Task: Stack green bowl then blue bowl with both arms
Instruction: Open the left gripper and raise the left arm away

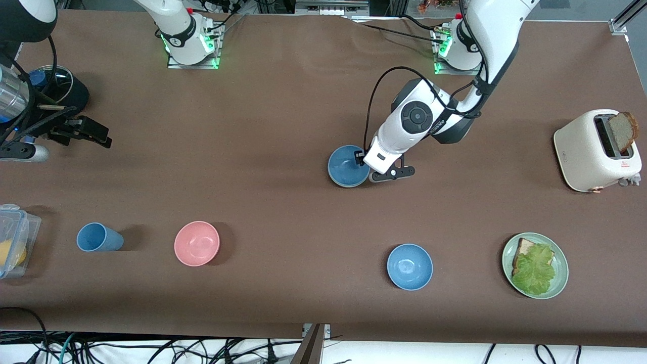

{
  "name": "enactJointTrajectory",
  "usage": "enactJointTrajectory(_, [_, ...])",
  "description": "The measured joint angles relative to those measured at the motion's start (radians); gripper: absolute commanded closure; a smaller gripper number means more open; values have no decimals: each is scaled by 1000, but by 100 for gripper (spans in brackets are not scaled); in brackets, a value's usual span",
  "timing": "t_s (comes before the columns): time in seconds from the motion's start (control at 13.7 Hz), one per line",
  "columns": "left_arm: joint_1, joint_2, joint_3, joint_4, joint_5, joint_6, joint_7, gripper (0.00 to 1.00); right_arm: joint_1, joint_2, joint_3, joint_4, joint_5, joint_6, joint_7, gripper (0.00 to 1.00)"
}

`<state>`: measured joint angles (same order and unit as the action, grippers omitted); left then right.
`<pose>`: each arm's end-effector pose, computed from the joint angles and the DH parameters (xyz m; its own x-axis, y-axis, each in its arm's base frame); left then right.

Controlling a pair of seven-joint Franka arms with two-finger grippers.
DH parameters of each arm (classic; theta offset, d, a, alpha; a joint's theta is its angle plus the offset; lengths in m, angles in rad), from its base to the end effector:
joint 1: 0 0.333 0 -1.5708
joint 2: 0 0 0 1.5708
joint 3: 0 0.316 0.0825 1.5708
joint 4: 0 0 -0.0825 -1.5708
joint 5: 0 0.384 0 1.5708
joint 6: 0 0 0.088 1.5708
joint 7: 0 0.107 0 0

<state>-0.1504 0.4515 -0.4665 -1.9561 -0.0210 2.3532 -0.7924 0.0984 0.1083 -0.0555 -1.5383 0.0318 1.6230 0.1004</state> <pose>0.5094 -0.3467 0.2675 0.9635 0.2145 -0.1601 0.2369 -0.9617 0.1376 0.5900 0.0303 0.5825 0.9979 -0.0589 -0.0259 -0.0595 -0.9980 -0.0232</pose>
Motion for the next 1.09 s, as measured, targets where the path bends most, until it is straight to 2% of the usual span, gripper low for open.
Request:
enactJointTrajectory(0.15, [16, -62, 9, 34, 0, -116, -1, 0, 0, 0, 0, 0, 0, 0, 0, 1])
enactJointTrajectory(0.29, [62, -124, 11, 122, 1, -312, 33, 0, 0, 0, 0, 0, 0, 0, 0, 1])
enactJointTrajectory(0.44, [91, -157, 16, 264, 1, -545, 66, 0, 0, 0, 0, 0, 0, 0, 0, 1])
enactJointTrajectory(0.66, [134, -170, 20, 473, 1, -798, 128, 0, -1, 0, -1, 0, 0, 0, 0, 1])
enactJointTrajectory(0.8, [180, -172, 23, 557, 1, -900, 246, 0, -1, 0, -1, 0, 0, 0, 0, 1])
enactJointTrajectory(0.95, [222, -188, 51, 583, 1, -930, 406, 0, -1, 0, -1, 0, 0, 0, 0, 1])
enactJointTrajectory(1.09, [205, -237, 158, 562, 1, -941, 582, 0, -1, 1, -1, -1, 0, 0, 0, 1])
